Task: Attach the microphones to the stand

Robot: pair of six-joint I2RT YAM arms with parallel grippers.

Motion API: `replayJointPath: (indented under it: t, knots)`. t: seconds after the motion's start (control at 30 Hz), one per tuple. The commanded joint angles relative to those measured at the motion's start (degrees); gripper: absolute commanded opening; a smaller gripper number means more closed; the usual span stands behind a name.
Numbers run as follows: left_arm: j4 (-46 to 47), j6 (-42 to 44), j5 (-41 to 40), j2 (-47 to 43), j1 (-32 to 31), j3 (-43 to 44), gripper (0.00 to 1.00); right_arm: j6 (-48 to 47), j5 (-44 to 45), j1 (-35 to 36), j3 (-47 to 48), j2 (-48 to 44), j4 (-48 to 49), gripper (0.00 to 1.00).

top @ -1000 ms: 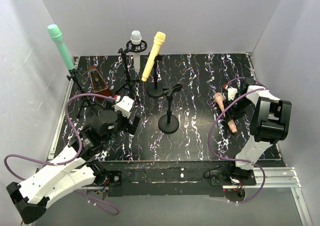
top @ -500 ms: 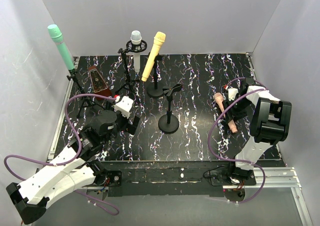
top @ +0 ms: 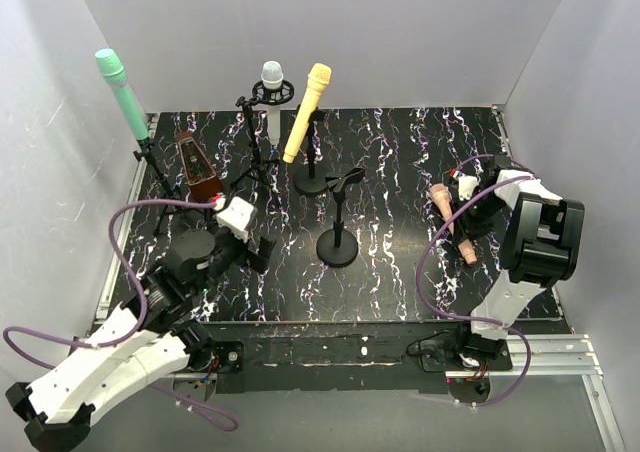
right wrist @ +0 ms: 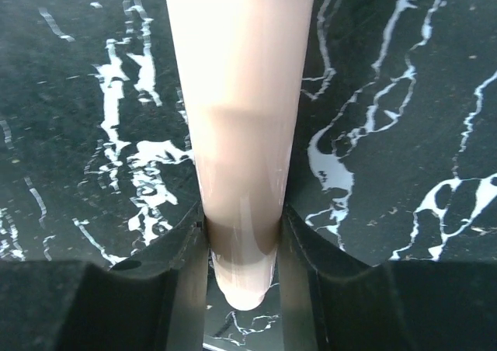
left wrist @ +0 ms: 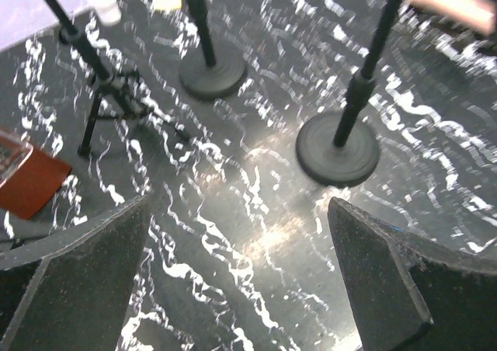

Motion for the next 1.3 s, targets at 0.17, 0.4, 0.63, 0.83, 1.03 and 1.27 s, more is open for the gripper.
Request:
replayJointPath:
  t: [0.17,0.4,0.63,0.83,1.03,1.27]
  knots:
    - [11.8,5.8,24.4,-8.8,0.3,-5.0,0.98,-4.1,-26.1,-0.2,3.7,-19.4,-7.0,0.01]
    - [18.3,18.1,40.6,5.7,0.3,1.2,0.98,-12.1,-49.3,1.3,5.0,-31.0,-7.9,0.01]
    - [26.0,20.4,38.5,21.6,0.3,10.1,0.98,-18.3,-58.5,9.1,5.5,-34.3,-1.4,0.01]
    - [33.1,18.0,35.6,24.8,0.4,11.8,0.98,-27.4,-59.7,13.6,11.1,-29.9,-7.6,0.01]
    - [31.5,19.6,33.2,25.3,0.4,12.8,0.98,-32.4,-60.6,16.0,11.4,-30.0,-4.2,0.01]
    - [28.3,21.4,33.0,31.2,1.7,19.1,0.98,-30.4,-61.5,18.5,12.7,-28.1,2.7,0.01]
